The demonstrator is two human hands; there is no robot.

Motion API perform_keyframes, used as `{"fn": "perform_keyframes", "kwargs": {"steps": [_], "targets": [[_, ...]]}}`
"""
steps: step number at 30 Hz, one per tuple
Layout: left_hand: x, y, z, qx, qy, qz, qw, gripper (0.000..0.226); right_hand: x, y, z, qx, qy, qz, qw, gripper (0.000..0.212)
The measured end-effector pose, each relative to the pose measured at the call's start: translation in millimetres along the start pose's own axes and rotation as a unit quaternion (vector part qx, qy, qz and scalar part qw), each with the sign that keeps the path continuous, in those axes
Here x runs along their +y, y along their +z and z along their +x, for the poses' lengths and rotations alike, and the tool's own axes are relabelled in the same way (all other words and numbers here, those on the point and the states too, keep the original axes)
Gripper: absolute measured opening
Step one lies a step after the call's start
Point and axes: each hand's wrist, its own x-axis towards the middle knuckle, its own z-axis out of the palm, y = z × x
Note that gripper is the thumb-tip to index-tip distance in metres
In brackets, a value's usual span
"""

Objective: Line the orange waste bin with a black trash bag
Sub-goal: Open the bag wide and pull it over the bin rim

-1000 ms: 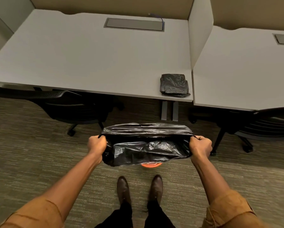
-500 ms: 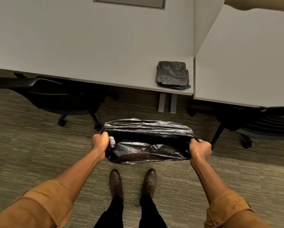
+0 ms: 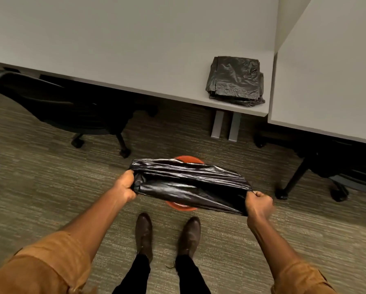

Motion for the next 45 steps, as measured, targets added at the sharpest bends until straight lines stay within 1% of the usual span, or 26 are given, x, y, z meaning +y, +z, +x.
{"fn": "perform_keyframes", "kwargs": {"steps": [2,4,7,9,14,20,25,30,33,34,37,40,43,45], "targets": [[-11,0,11,-0.012,0.023,0.017,1.000,0.040,8,7,10,-0.003,0.016,0.017,1.000,0.025],[-21,0,24,0.006,0.059,0.046,0.997,0.047,14,14,21,-0.002,0.026,0.025,0.999,0.023],[-34,0,44,0.058,0.121,0.118,0.984,0.036,23,28,37,0.005,0.032,0.033,0.999,0.024],[-42,1,62,0.070,0.141,0.143,0.977,0.034,29,40,48,0.010,0.036,0.032,0.999,0.022],[-56,-2,120,0.073,0.137,0.202,0.967,0.049,51,82,71,0.015,0.029,0.027,0.999,0.023],[-84,-17,204,0.071,0.156,0.276,0.946,0.053,97,141,96,0.023,0.015,-0.006,1.000,0.023],[-117,-35,268,0.068,0.118,0.306,0.942,0.048,147,185,109,0.014,-0.001,-0.031,0.999,0.027],[-138,-38,309,0.075,0.114,0.328,0.935,0.052,185,221,125,0.006,-0.003,-0.038,0.999,0.028],[-145,-38,327,0.059,0.136,0.354,0.924,0.062,199,240,136,0.006,-0.014,-0.053,0.998,0.026],[-147,-39,335,0.055,0.143,0.355,0.922,0.061,202,246,139,0.002,-0.022,-0.062,0.998,0.023],[-149,-37,359,0.047,0.169,0.357,0.918,0.044,209,260,150,-0.013,-0.051,-0.092,0.994,0.015],[-148,-31,380,0.032,0.195,0.335,0.921,0.040,214,273,160,-0.017,-0.070,-0.090,0.993,0.023],[-144,-23,391,0.019,0.200,0.318,0.927,0.044,209,285,165,-0.019,-0.101,-0.065,0.993,0.031],[-137,-16,396,0.005,0.204,0.306,0.930,0.048,202,291,170,-0.018,-0.112,-0.043,0.993,0.047]]}}
